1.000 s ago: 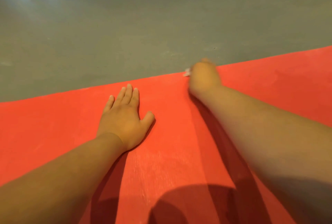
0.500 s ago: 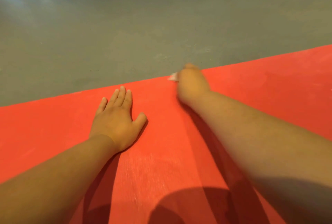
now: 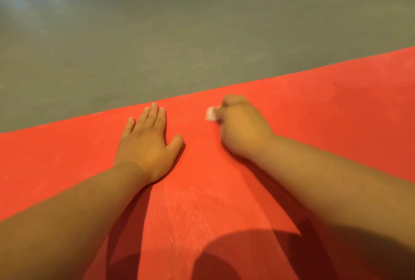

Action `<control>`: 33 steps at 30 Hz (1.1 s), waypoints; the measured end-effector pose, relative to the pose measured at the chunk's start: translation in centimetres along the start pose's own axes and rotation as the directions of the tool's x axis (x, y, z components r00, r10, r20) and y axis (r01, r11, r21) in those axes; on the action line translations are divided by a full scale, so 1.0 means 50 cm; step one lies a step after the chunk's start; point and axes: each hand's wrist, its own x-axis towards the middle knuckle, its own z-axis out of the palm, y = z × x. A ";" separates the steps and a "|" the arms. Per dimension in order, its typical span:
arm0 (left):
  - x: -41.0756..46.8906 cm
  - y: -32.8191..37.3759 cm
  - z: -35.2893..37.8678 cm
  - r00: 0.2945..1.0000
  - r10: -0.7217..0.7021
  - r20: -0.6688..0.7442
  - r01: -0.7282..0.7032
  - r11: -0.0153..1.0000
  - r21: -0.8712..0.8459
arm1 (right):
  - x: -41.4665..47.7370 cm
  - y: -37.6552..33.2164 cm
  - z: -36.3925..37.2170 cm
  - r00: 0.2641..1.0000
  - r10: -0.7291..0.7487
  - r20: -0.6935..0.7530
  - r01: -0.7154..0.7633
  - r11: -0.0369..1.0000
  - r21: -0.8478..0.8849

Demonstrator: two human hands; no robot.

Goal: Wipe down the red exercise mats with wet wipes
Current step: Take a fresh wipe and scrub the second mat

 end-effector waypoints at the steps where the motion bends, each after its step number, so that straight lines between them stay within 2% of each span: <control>1: 0.000 -0.002 0.000 1.000 -0.002 0.004 0.002 1.000 0.002 | -0.013 -0.019 0.001 0.991 -0.124 0.052 0.122 0.992 0.033; 2: 0.001 -0.001 0.000 1.000 -0.001 0.006 0.001 1.000 0.004 | -0.015 -0.014 -0.008 0.977 -0.192 0.098 0.187 0.981 0.056; 3: 0.002 -0.003 0.000 1.000 0.001 0.006 -0.001 1.000 0.006 | -0.006 0.011 -0.020 0.976 -0.176 0.126 0.172 0.984 0.047; 4: 0.004 -0.002 0.001 1.000 0.006 0.005 -0.006 1.000 0.009 | 0.002 0.049 -0.034 0.987 -0.088 0.134 0.088 0.996 0.004; 6: 0.006 -0.002 0.004 1.000 0.012 0.007 -0.012 1.000 0.017 | 0.010 0.137 -0.074 0.972 0.225 0.060 -0.211 0.960 -0.183; 7: 0.005 -0.003 0.006 1.000 0.011 -0.001 -0.011 1.000 0.012 | 0.000 0.171 -0.089 0.945 0.328 -0.006 -0.318 0.913 -0.255; 8: 0.005 -0.003 0.009 1.000 0.011 -0.017 -0.011 1.000 0.001 | -0.013 0.179 -0.096 0.933 0.359 -0.034 -0.353 0.889 -0.292; 10: 0.004 -0.005 0.006 0.999 0.013 -0.034 -0.014 1.000 -0.027 | -0.054 0.129 -0.085 0.957 0.291 0.015 -0.278 0.927 -0.252; 13: 0.005 0.003 -0.010 0.999 0.021 -0.025 -0.022 1.000 -0.019 | -0.144 0.015 -0.064 0.990 0.087 0.108 -0.083 0.995 -0.048; 15: -0.006 0.012 -0.021 0.999 0.035 0.028 -0.036 0.998 0.053 | -0.218 -0.038 -0.077 0.973 -0.095 0.209 0.086 0.995 0.050; 16: -0.012 0.018 -0.023 0.997 0.053 0.057 -0.058 0.995 0.086 | -0.246 -0.031 -0.089 0.957 -0.121 0.263 0.109 0.992 0.058; 17: -0.020 0.025 -0.030 0.993 0.069 0.100 -0.080 0.990 0.114 | -0.266 -0.009 -0.102 0.961 -0.076 0.265 0.064 0.997 0.052; 19: -0.049 0.031 -0.047 0.970 0.092 0.224 -0.127 0.981 0.147 | -0.299 0.059 -0.126 0.967 0.164 0.195 -0.159 0.986 -0.040; 21: -0.082 0.043 -0.074 0.921 0.091 0.379 -0.169 0.969 0.178 | -0.331 0.088 -0.143 0.931 0.346 0.119 -0.334 0.936 -0.109; 23: -0.113 0.071 -0.097 0.861 0.092 0.501 -0.220 0.954 0.203 | -0.365 0.044 -0.140 0.935 0.327 0.135 -0.311 0.942 -0.125; 27: -0.205 0.139 -0.111 0.782 0.116 0.612 -0.279 0.944 0.178 | -0.497 -0.102 -0.144 0.945 0.035 0.326 -0.080 0.989 0.125; 29: -0.253 0.166 -0.112 0.759 0.152 0.633 -0.319 0.934 0.158 | -0.535 -0.090 -0.170 0.920 -0.025 0.392 -0.046 0.984 0.171; 31: -0.302 0.194 -0.110 0.733 0.186 0.655 -0.368 0.918 0.151 | -0.561 -0.029 -0.203 0.917 0.137 0.375 -0.197 0.972 0.126; 33: -0.349 0.226 -0.110 0.709 0.222 0.669 -0.420 0.895 0.148 | -0.602 0.035 -0.238 0.882 0.398 0.254 -0.412 0.911 0.002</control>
